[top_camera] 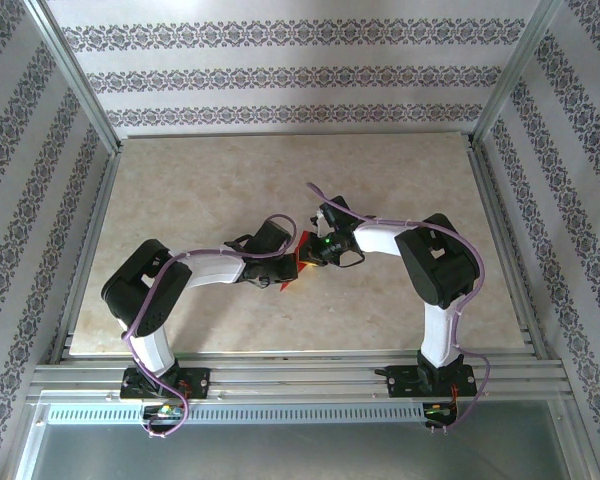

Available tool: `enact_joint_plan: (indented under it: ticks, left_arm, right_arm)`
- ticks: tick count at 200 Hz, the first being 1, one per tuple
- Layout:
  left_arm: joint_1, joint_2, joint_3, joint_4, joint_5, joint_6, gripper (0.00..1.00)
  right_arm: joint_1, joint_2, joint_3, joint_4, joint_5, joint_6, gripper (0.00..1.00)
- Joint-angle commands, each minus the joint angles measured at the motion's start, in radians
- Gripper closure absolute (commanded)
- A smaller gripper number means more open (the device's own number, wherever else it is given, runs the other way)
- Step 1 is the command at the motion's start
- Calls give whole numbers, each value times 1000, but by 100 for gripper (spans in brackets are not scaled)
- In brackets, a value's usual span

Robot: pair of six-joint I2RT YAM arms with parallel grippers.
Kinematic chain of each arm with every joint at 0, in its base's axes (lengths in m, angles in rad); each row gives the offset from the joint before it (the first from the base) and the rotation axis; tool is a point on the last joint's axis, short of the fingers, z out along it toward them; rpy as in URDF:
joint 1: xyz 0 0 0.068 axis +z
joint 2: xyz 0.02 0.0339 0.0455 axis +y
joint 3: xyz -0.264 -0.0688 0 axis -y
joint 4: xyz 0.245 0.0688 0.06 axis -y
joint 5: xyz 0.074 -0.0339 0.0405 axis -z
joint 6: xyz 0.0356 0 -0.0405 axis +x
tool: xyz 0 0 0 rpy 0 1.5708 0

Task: Fold a paper plane with a square sheet of paper (pick it up from the middle)
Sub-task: Fold the wing for the fifth time at the center of the table.

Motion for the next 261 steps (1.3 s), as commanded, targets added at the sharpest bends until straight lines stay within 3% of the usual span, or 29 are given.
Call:
enact_joint_plan:
  ticks: [1, 62, 125, 182, 217, 261]
  left_arm:
    - [13, 26, -29, -81, -35, -7, 100]
    - [13, 50, -26, -152, -30, -12, 100]
    - [13, 56, -4, -155, -16, 0, 100]
    - [12, 57, 1, -156, -15, 8, 100]
    - [13, 61, 0, -156, -10, 5, 100]
    - [13, 65, 2, -151, -5, 4, 100]
  right_arm:
    - [-37, -1, -12, -12, 10, -39, 88]
    - [-151, 25, 33, 33, -14, -114, 87]
    - [-242, -31, 90, -46, 92, -173, 87]
    - [-128, -203, -42, -13, 116, -102, 88]
    - [-29, -182, -81, 47, 110, -5, 90]
    - [7, -95, -59, 99, 86, 53, 98]
